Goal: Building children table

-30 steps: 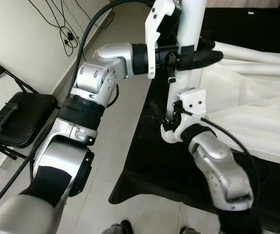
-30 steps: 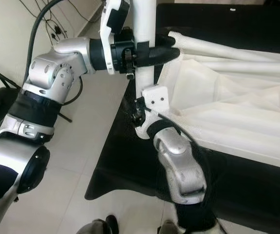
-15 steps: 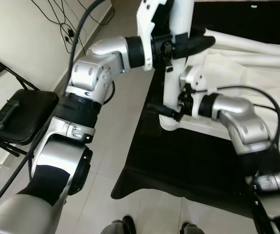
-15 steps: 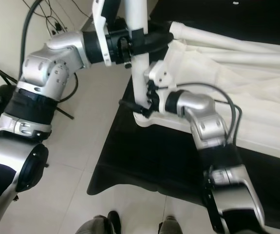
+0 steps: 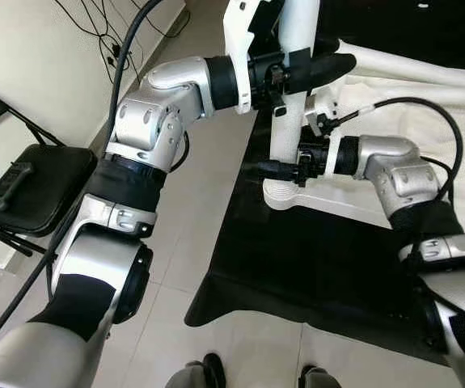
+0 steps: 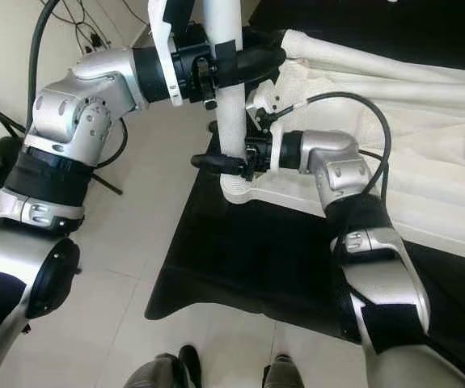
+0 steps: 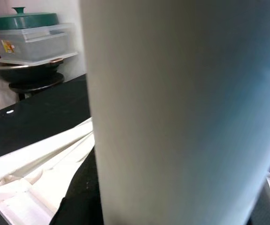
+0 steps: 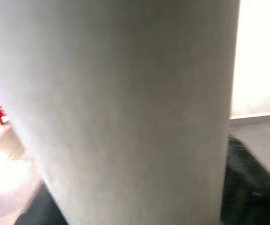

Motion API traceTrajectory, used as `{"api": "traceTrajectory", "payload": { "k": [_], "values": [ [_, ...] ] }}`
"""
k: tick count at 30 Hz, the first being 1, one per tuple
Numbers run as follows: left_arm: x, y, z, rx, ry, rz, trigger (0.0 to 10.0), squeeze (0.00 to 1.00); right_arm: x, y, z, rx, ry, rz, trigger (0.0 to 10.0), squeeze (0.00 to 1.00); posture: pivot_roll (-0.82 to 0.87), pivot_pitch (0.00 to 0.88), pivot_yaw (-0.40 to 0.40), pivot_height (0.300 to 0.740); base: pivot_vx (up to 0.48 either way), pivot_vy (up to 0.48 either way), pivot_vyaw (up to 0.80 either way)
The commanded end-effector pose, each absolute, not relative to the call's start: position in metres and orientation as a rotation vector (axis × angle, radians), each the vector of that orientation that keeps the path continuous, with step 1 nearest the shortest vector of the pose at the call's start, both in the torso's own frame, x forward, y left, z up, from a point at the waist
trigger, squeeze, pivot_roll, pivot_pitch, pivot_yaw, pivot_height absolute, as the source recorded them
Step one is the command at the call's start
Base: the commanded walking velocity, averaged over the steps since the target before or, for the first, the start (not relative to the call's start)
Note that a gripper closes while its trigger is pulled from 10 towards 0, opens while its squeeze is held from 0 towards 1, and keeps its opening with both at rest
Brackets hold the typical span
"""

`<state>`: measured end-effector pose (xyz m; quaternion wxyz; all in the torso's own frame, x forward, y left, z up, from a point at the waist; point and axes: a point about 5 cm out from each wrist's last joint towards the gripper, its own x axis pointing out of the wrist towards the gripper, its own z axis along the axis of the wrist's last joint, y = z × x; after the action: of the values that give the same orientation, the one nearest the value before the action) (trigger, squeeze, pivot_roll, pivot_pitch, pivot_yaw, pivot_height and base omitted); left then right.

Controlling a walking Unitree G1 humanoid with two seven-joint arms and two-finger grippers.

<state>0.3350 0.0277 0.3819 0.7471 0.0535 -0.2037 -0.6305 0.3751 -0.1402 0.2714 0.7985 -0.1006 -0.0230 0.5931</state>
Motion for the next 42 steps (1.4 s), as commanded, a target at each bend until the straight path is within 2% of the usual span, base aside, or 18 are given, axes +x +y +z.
{"api": "traceTrajectory", "payload": {
  "k": [1,9,10,12,13,17,18,20,21,22,23,25,27,32,33,40,41,42],
  "values": [
    [0.322,0.003,0.378,0.113,-0.437,-1.504,0.0,0.0,0.373,-0.105,0.275,-0.259,-0.08,1.386,0.0,0.0,0.0,0.258,0.127,0.74,0.0,0.0,0.0],
    [0.332,0.003,0.373,0.103,-0.425,-1.492,0.0,0.0,0.376,-0.103,0.273,-0.273,-0.099,1.426,0.0,0.0,-0.01,0.254,0.124,0.74,0.0,0.0,0.0],
    [0.336,0.003,0.373,0.095,-0.433,-1.471,0.0,0.11,0.377,-0.104,0.271,-0.286,-0.101,1.396,0.0,0.0,-0.02,0.253,0.121,0.74,0.0,0.0,0.0],
    [0.336,0.003,0.373,0.095,-0.433,-1.471,0.0,0.11,0.377,-0.104,0.271,-0.286,-0.101,1.396,0.0,0.0,-0.02,0.253,0.121,0.74,0.0,0.0,0.0],
    [0.337,0.003,0.372,0.095,-0.429,-1.467,10.0,1.0,0.377,-0.104,0.27,-0.296,-0.108,1.363,0.0,0.0,-0.02,0.253,0.117,0.74,0.0,0.0,0.0],
    [0.342,0.003,0.374,0.097,-0.422,-1.428,10.0,1.0,0.374,-0.109,0.265,-0.299,-0.142,1.253,0.0,0.0,-0.03,0.259,0.109,0.74,0.0,0.0,0.0],
    [0.343,0.003,0.375,0.101,-0.421,-1.417,10.0,0.0,0.37,-0.11,0.259,-0.277,-0.129,1.186,0.0,0.0,-0.03,0.266,0.104,0.74,0.0,0.0,0.0],
    [0.343,0.004,0.376,0.103,-0.42,-1.413,10.0,0.0,0.366,-0.111,0.254,-0.263,-0.117,1.141,0.0,0.0,-0.03,0.266,0.104,0.74,0.0,0.0,0.0],
    [0.344,0.004,0.377,0.104,-0.42,-1.409,10.0,0.0,0.365,-0.111,0.248,-0.298,-0.157,0.964,0.0,0.0,-0.02,0.275,0.086,0.74,0.0,0.0,0.0],
    [0.344,0.004,0.377,0.104,-0.42,-1.409,10.0,0.0,0.365,-0.111,0.248,-0.298,-0.157,0.964,0.0,0.0,-0.02,0.275,0.086,0.74,0.0,0.0,0.0],
    [0.345,0.005,0.378,0.104,-0.421,-1.406,10.0,0.0,0.363,-0.112,0.246,-0.321,-0.194,0.835,0.0,0.0,-0.02,0.275,0.086,0.74,0.0,0.0,0.0],
    [0.347,0.007,0.381,0.103,-0.416,-1.408,10.0,0.0,0.327,-0.108,0.206,-0.302,-0.082,0.569,0.0,0.0,-0.03,0.295,0.113,0.74,0.0,0.0,0.0],
    [0.347,0.008,0.382,0.105,-0.416,-1.411,10.0,0.0,0.317,-0.109,0.199,-0.281,-0.045,0.498,0.0,0.0,-0.04,0.288,0.113,0.74,0.0,0.0,0.0],
    [0.34,0.005,0.382,0.111,-0.426,-1.43,10.0,0.0,0.322,-0.107,0.206,-0.245,-0.047,0.442,0.0,0.0,-0.04,0.27,0.114,0.74,0.0,0.0,0.0],
    [0.329,0.007,0.383,0.12,-0.446,-1.455,10.0,0.0,0.331,-0.106,0.215,-0.228,-0.064,0.427,0.0,0.0,-0.04,0.26,0.114,0.74,0.0,0.0,0.0],
    [0.324,0.01,0.385,0.126,-0.456,-1.46,10.0,0.0,0.334,-0.108,0.221,-0.217,-0.073,0.411,0.0,0.0,-0.04,0.256,0.115,0.74,0.0,0.0,0.0],
    [0.324,0.011,0.384,0.128,-0.455,-1.464,9.4,0.0,0.331,-0.107,0.222,-0.213,-0.076,0.392,0.0,0.0,-0.04,0.256,0.115,0.74,0.0,0.0,0.0],
    [0.324,0.012,0.384,0.128,-0.451,-1.472,0.0,0.0,0.328,-0.106,0.222,-0.203,-0.078,0.378,0.0,0.0,-0.04,0.255,0.115,0.74,0.0,0.0,0.0]
  ]
}}
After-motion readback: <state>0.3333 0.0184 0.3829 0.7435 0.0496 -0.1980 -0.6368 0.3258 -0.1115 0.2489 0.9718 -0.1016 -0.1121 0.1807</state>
